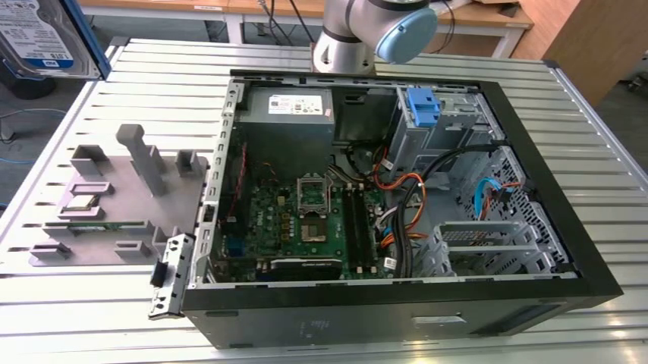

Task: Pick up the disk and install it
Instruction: 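Pick up the disk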

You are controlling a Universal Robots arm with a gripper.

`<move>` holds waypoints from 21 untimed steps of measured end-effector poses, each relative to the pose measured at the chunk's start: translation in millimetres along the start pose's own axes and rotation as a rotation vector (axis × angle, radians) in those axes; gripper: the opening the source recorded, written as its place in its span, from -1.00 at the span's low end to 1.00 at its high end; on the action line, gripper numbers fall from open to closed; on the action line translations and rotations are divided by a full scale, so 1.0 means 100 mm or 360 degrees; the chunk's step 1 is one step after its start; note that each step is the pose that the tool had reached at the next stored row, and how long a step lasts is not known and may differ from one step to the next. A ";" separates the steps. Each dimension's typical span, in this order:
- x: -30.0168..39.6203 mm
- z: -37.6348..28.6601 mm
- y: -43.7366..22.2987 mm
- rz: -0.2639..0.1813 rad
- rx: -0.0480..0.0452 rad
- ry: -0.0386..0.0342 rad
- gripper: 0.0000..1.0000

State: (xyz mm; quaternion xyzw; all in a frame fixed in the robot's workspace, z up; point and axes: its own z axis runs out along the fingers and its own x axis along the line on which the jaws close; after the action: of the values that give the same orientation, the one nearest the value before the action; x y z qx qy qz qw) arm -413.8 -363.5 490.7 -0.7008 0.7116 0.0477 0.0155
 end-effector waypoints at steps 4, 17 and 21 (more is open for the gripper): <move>0.000 0.000 -0.001 0.0000 0.0000 0.0000 -0.31; -0.003 -0.006 -0.130 0.0000 0.0000 0.0000 -0.31; -0.004 -0.009 -0.182 0.0000 0.0000 0.0000 -0.31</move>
State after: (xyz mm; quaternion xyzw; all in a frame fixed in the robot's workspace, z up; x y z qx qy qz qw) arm -395.6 -363.4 490.8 -0.7008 0.7116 0.0478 0.0154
